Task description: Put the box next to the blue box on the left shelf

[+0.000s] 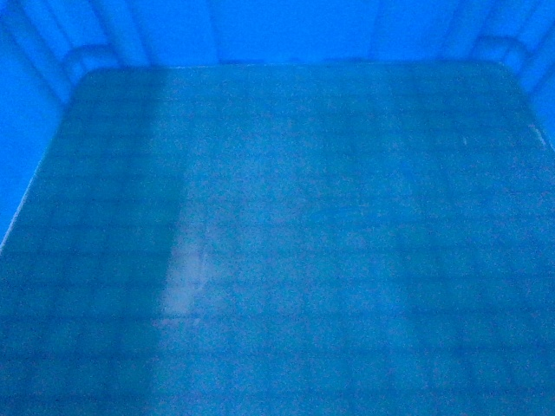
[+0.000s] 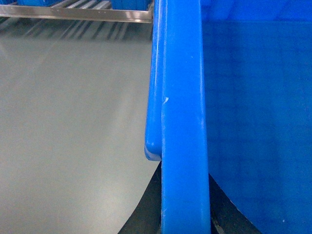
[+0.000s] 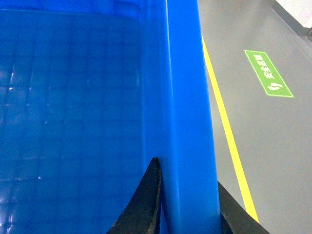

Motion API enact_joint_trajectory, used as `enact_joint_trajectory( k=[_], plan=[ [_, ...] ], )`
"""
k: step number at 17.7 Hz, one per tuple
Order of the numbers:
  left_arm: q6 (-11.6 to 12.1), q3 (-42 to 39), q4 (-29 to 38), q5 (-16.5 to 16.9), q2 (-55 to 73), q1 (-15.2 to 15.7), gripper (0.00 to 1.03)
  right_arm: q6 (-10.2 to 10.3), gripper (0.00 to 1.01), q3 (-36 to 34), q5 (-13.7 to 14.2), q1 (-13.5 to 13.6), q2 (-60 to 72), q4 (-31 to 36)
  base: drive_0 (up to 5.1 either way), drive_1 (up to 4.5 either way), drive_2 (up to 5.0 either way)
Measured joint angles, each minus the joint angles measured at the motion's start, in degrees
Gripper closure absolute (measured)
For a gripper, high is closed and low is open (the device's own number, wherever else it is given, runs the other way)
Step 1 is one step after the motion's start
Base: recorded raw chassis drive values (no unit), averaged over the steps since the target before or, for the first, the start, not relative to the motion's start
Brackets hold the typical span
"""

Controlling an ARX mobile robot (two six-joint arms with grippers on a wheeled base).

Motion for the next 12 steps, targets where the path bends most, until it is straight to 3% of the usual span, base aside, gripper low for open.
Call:
enact_joint_trajectory(
  k=[12],
  plan=[
    [0.0, 0.0, 0.0, -0.02, 0.04, 0.0, 0.96, 0.0, 0.87, 0.0, -0.02, 0.0, 0.0, -0.04, 0.2, 4.17, -3.8]
  ],
)
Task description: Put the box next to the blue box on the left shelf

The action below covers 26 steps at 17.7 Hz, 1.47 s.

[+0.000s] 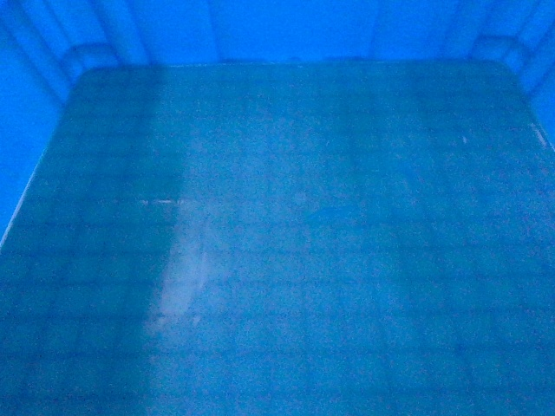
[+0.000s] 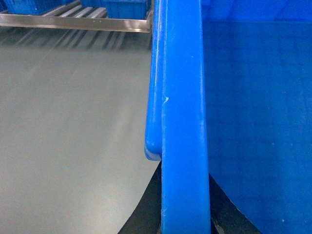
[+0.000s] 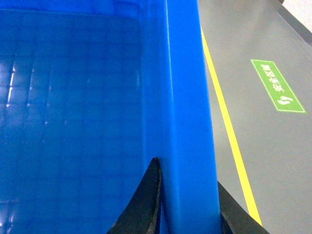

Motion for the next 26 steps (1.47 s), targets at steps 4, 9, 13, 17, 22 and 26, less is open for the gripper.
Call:
enact_joint_trajectory(
  k=[4, 9, 13, 17, 22, 26],
  plan=[
    [0.0, 0.0, 0.04, -0.04, 0.0, 0.02, 0.96, 0.0, 0.87, 0.0, -0.02, 0.0, 0.02, 0.17, 0.2, 4.17, -3.8],
    [0.0, 0.0, -0.17, 0.02, 0.0, 0.0, 0.96, 0.0, 0.87, 0.0, -0.02, 0.0, 0.0, -0.11, 0.2, 4.17, -3.8],
    [0.0, 0.0, -0.13, 0.0, 0.0, 0.0, 0.96, 0.0, 0.87, 0.0, -0.02, 0.0, 0.0, -0.13, 0.1, 4.08, -3.9],
    [0.0, 0.0, -0.04, 0.02, 0.0, 0.0, 0.96, 0.0, 0.87, 0.0, -0.02, 0.0, 0.0, -0.04, 0.0, 4.05, -4.0],
    [0.02, 0.0, 0.02, 0.0, 0.0, 0.0, 0.96, 0.0, 0.87, 0.0, -0.04, 0.0, -0.11, 0.0, 0.0, 4.05, -4.0],
    [0.0, 0.0, -0.07, 0.02, 0.02, 0.11, 0.96, 0.0, 0.87, 0.0, -0.11, -0.02, -0.02, -0.07, 0.0, 4.05, -4.0]
  ],
)
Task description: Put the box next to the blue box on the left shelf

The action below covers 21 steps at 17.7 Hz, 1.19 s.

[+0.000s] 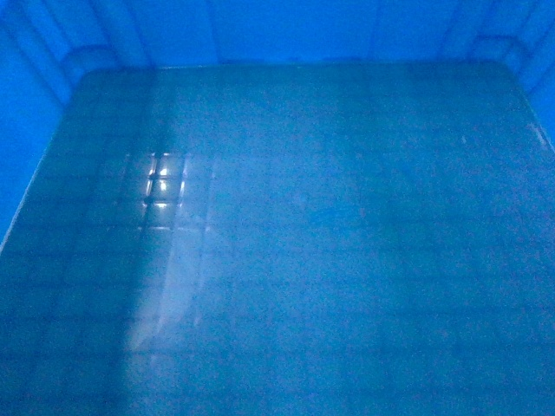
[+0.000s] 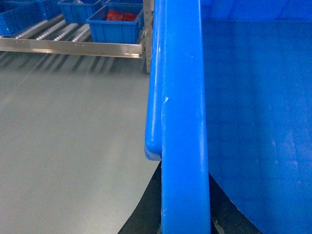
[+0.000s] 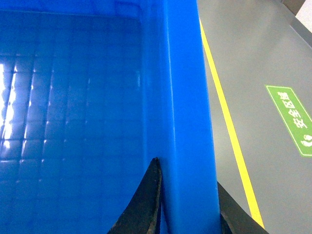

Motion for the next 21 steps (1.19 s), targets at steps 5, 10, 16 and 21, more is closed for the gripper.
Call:
enact_joint_trajectory(
  k=[5, 10, 16, 21],
  plan=[
    [0.02, 0.0, -0.02, -0.04, -0.02, 0.0, 0.96, 0.0, 0.87, 0.0, -0.02, 0.02, -0.04, 0.0, -0.1, 3.88, -4.1],
    [0.02, 0.0, 0.09, 0.0, -0.02, 0.0, 0.96, 0.0, 0.87, 0.0, -0.04, 0.02, 0.0, 0.13, -0.1, 3.87, -4.1],
    [0.09, 0.0, 0.07, -0.04, -0.07, 0.0, 0.96, 0.02, 0.87, 0.0, -0.13, 0.02, 0.0, 0.17, 0.0, 4.01, -4.0],
    [0.07, 0.0, 0.02, -0.09, -0.07, 0.02, 0.96, 0.02, 0.87, 0.0, -0.24, 0.02, 0.02, 0.13, 0.1, 4.12, -3.9]
  ],
)
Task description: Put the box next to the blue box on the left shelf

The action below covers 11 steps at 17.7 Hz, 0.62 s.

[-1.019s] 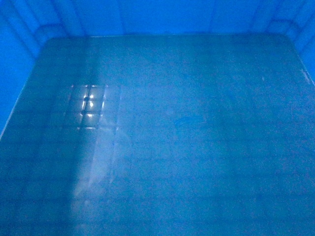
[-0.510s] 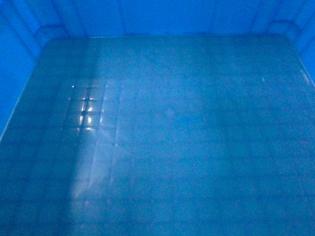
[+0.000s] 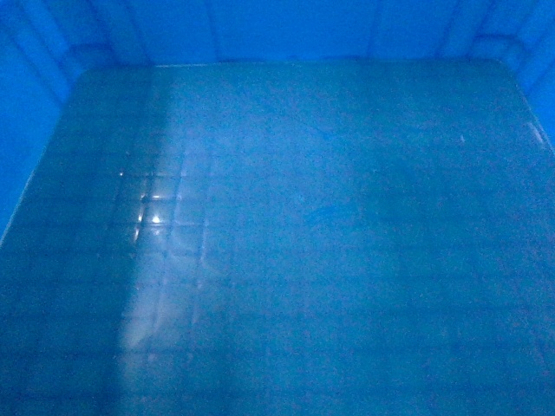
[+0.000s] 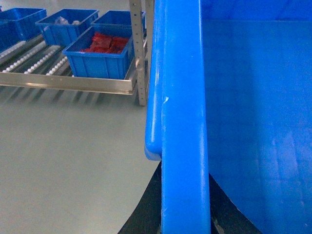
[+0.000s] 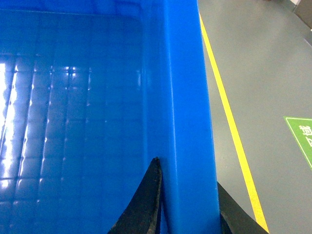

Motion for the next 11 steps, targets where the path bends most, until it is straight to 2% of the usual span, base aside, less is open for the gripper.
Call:
enact_joint_trajectory(
  k=[11],
  plan=[
    [0.07, 0.0, 0.02, 0.04, 0.0, 0.0, 0.96, -0.02, 0.87, 0.0, 0.0, 0.0, -0.09, -0.04, 0.1, 4.07, -3.9]
  ],
)
